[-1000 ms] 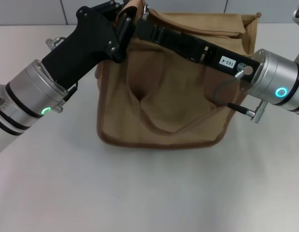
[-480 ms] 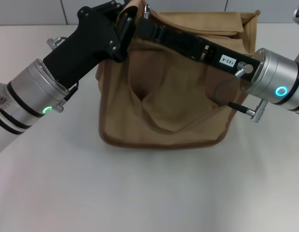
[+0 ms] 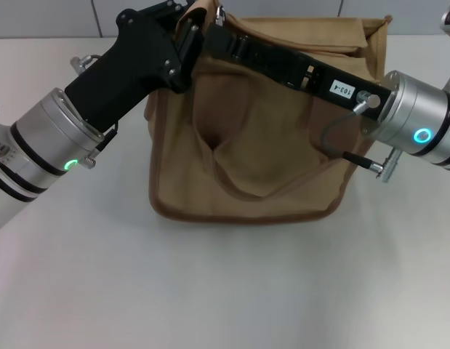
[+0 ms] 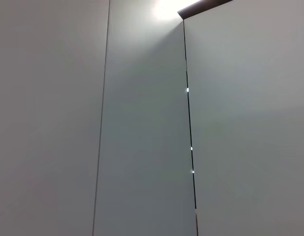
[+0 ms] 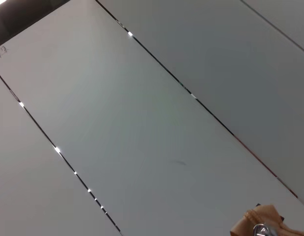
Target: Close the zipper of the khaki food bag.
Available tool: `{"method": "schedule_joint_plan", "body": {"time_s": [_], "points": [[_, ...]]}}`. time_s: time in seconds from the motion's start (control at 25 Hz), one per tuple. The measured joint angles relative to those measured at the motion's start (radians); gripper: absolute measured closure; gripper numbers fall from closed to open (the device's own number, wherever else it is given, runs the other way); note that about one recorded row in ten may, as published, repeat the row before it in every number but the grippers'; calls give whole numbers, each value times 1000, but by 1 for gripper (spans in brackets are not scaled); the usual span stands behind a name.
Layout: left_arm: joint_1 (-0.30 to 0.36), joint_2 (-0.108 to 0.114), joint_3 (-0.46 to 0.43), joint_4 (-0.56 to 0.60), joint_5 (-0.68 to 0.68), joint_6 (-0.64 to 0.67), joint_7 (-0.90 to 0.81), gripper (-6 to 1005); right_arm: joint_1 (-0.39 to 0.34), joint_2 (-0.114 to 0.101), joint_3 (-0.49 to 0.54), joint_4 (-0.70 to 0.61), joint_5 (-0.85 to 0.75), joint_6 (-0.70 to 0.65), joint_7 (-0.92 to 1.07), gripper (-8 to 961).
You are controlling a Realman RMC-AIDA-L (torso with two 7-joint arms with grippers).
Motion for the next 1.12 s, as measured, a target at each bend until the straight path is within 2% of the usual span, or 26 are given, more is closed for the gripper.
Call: {"method": "schedule_joint_plan", "body": {"time_s": [0.52,0.72,0.92,1.12], "points": [[0,-1,-1,-2,2,-1,1,935,3,0,1,4,4,-19,1,393],[3,-2,-7,-3,12,-6,2,934,-4,1,1,5,27,-32,1,437],[4,-2,-8,-2,11,-5,2,934,-7,1,1,5,31,-21,1,531],[5,-1,-9,-2,7,-2,2,933,-5,0,-8,5,31,-6,5,540]]}}
